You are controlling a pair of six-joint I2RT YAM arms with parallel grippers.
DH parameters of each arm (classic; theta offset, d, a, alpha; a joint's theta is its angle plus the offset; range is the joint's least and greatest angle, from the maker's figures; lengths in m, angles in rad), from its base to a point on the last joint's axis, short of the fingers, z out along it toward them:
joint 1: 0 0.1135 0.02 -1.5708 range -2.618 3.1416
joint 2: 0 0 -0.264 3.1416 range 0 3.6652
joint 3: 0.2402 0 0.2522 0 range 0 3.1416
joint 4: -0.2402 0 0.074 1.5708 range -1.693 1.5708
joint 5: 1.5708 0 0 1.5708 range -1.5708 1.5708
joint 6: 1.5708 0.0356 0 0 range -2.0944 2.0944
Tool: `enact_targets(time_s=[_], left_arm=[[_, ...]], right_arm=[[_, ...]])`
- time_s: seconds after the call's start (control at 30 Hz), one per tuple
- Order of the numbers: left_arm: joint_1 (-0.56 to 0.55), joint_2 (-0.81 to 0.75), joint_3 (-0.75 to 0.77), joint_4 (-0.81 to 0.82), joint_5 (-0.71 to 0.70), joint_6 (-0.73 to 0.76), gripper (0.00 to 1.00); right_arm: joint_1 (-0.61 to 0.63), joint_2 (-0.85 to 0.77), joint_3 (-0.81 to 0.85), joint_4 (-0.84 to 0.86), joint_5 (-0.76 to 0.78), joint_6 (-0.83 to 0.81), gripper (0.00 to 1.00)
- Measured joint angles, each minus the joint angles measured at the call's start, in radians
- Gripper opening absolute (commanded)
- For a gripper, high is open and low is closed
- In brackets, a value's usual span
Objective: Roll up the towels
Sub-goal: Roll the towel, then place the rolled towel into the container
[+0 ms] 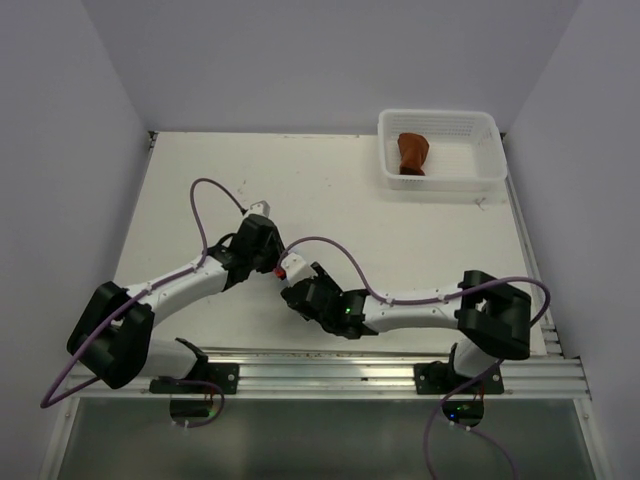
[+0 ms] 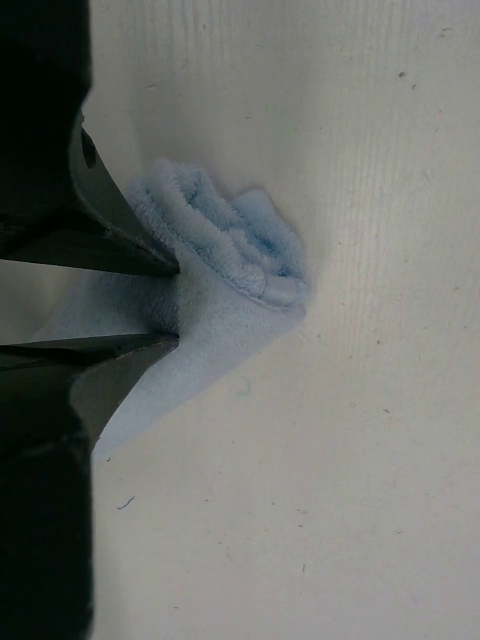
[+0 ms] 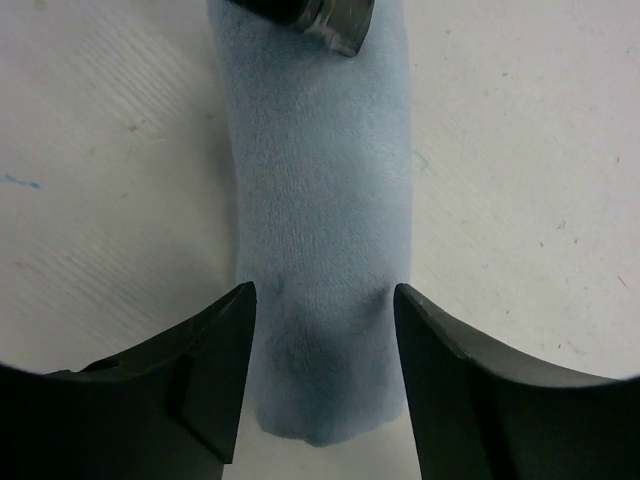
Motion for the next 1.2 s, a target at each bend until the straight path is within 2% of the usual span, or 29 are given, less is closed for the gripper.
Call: enact_targets(time_s=[0.03, 0.07, 0.3, 0.33, 0.5, 0.67, 0.87, 1.2], left_arm=[[0.000, 0.000, 0.000, 0.000, -0.001, 0.000, 0.34], [0.001, 0.000, 0.000, 0.000, -0.001, 0.000, 0.34], [0.001, 0.000, 0.000, 0.000, -0.005, 0.000, 0.34], [0.001, 0.000, 0.000, -0.001, -0.005, 0.000, 0.34], [0.001, -0.002, -0.003, -0.001, -0.006, 0.000, 0.34], [0.001, -0.014, -0.018, -0.003, -0.010, 0.000, 0.34], [0.001, -0.020, -0.024, -0.003, -0.010, 0.000, 0.34], [0.001, -0.031, -0.029, -0.004, -0.010, 0.000, 0.34]], right_arm=[[-0.006, -0.018, 0.002, -0.005, -0.023, 0.008, 0.64], [-0.015, -0.035, 0.003, -0.006, -0.053, 0.014, 0.74], [-0.133, -0.129, 0.008, 0.000, -0.267, 0.079, 0.91], [-0.154, -0.130, 0.008, 0.002, -0.295, 0.089, 0.99], [-0.228, -0.111, 0.008, 0.012, -0.400, 0.109, 0.99], [-0.240, -0.039, 0.008, 0.042, -0.473, 0.119, 0.99], [-0.245, 0.050, 0.008, 0.068, -0.488, 0.116, 0.99], [-0.250, 0.090, 0.008, 0.106, -0.446, 0.107, 0.98]])
